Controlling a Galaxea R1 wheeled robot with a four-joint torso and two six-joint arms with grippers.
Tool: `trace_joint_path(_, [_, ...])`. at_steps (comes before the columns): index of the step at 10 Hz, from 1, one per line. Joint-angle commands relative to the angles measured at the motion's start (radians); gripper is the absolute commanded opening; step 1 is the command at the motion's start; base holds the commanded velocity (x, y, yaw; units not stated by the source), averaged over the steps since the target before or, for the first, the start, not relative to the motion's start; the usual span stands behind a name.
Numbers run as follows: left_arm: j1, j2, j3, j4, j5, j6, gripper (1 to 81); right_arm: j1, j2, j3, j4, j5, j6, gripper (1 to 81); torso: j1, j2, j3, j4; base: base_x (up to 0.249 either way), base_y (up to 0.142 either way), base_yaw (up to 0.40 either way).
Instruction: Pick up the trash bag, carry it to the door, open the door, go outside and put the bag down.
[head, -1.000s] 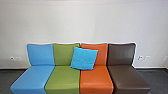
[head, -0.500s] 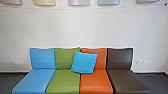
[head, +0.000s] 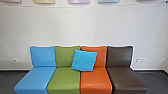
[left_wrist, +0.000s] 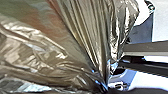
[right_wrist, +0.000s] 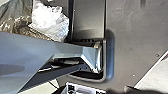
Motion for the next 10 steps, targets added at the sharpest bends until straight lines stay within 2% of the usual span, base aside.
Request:
trace_joint_path(1, [-0.032,-0.001,-0.001,0.001,0.084,0.017,1.0,0.029,0.033,-0.042,-0.006,-0.070,-0.003,81.1,-0.063,0.097,0.000,0.000,0.000,0.000,0.000])
trace_joint_path(2, [-0.032,0.001,-0.001,0.001,0.084,0.017,1.0,0.028,0.039,-0.053,-0.006,-0.070,-0.003,81.1,-0.083,0.129,0.087,0.000,0.000,0.000,0.000])
trace_joint_path(3, [-0.032,0.001,-0.002,0.001,0.084,0.017,1.0,0.028,0.039,-0.052,-0.006,-0.070,-0.005,81.1,-0.104,0.162,0.099,0.000,0.000,0.000,0.000])
trace_joint_path(4, [-0.032,0.001,-0.002,0.001,0.084,0.017,1.0,0.028,0.041,-0.050,-0.008,-0.070,-0.005,81.1,-0.179,0.278,0.203,0.000,0.000,0.000,0.000])
trace_joint_path(5, [-0.032,0.001,-0.002,0.001,0.084,0.017,1.0,0.029,0.041,-0.052,-0.008,-0.070,-0.003,81.1,-0.134,0.209,0.131,0.000,0.000,0.000,0.000])
trace_joint_path(7, [-0.032,0.001,-0.002,0.001,0.084,0.017,1.0,0.029,0.041,-0.053,-0.008,-0.070,-0.003,81.1,-0.176,0.272,0.175,0.000,0.000,0.000,0.000])
trace_joint_path(8, [-0.032,0.001,-0.002,-0.001,0.084,0.017,1.0,0.029,0.041,-0.053,-0.008,-0.070,-0.005,81.1,-0.196,0.302,0.124,0.000,0.000,0.000,0.000])
trace_joint_path(9, [-0.032,0.001,-0.002,-0.001,0.084,0.017,1.0,0.029,0.041,-0.053,-0.008,-0.070,-0.003,81.1,-0.149,0.227,0.136,0.000,0.000,0.000,0.000])
trace_joint_path(10, [-0.032,0.001,-0.002,-0.002,0.084,0.017,1.0,0.029,0.041,-0.053,-0.008,-0.070,-0.003,81.1,-0.162,0.248,0.145,0.000,0.000,0.000,0.000])
